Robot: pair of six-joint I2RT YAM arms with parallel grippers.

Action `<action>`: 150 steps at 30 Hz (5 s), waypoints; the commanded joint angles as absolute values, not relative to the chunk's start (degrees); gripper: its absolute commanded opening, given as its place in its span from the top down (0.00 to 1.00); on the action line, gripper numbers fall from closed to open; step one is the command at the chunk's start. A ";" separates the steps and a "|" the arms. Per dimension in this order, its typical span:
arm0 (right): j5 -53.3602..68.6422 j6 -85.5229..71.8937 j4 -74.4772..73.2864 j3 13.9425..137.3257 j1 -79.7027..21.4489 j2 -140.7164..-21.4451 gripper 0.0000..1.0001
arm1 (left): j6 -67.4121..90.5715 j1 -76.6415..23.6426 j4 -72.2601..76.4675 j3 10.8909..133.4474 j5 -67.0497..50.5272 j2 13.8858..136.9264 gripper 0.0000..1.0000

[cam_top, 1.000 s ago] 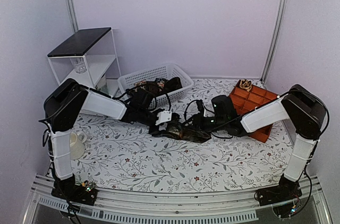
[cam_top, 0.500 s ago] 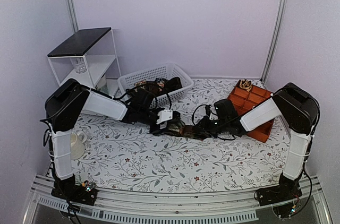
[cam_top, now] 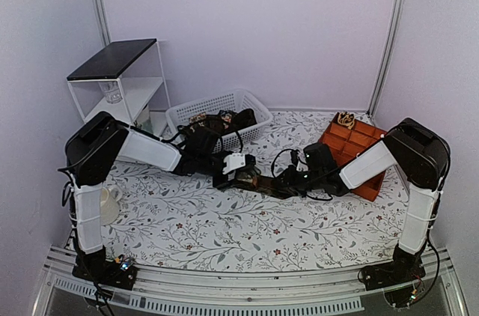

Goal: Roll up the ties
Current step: Roll the tie at the center of the board.

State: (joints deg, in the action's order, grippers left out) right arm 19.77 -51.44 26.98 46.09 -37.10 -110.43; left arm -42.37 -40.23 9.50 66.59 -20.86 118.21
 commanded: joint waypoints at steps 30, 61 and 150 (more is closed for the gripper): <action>15.59 -52.72 5.89 66.48 -43.14 -110.31 0.39 | 0.86 -33.56 -13.61 76.65 -31.51 107.18 0.01; 9.73 -46.62 3.25 62.63 -43.14 -113.20 0.69 | 24.34 -35.70 -0.18 69.31 -20.88 116.04 1.00; 10.88 -47.66 17.75 40.39 -37.81 -92.73 0.75 | 39.50 -44.75 -3.07 78.21 -27.18 118.51 0.99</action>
